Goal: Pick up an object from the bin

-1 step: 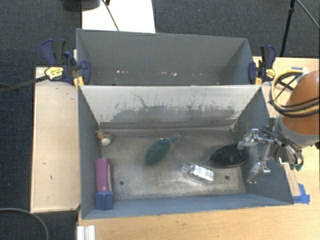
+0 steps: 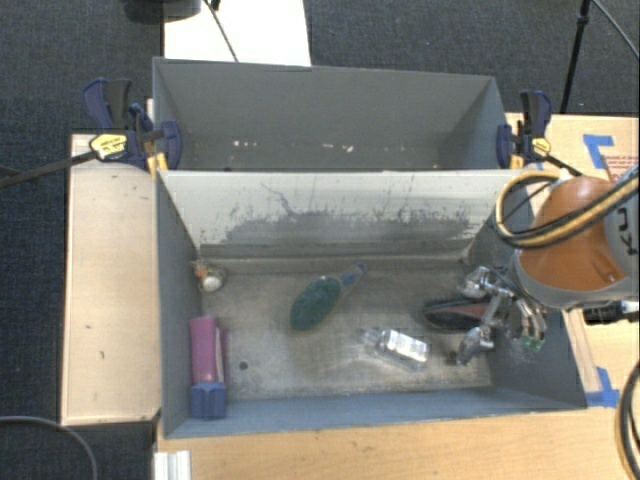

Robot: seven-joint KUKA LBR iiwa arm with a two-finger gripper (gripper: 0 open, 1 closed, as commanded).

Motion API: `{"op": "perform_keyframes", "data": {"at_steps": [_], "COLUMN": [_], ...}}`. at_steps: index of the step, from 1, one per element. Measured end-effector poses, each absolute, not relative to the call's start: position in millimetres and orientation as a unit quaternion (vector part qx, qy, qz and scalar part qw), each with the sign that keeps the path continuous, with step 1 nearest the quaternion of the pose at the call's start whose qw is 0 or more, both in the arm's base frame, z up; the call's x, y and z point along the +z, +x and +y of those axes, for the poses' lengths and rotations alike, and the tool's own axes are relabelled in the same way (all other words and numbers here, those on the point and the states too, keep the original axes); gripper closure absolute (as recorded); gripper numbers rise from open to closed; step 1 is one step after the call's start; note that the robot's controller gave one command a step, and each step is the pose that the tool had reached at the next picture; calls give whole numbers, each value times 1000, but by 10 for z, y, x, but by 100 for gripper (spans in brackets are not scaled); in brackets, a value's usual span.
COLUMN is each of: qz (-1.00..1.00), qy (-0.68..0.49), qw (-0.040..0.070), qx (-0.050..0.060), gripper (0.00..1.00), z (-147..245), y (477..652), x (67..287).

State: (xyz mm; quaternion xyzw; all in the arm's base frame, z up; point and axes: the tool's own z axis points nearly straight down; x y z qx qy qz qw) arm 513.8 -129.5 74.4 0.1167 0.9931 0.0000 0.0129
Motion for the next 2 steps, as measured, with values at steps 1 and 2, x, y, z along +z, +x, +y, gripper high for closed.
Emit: {"op": "perform_keyframes", "data": {"at_steps": [1,2], "qz": [993,995], "qy": [114,99], "qw": [8,5], "qx": [0,0], "gripper": [100,100], "z": [-1301,-1192], "y": [5108,5307], "x": [739,2387]}}
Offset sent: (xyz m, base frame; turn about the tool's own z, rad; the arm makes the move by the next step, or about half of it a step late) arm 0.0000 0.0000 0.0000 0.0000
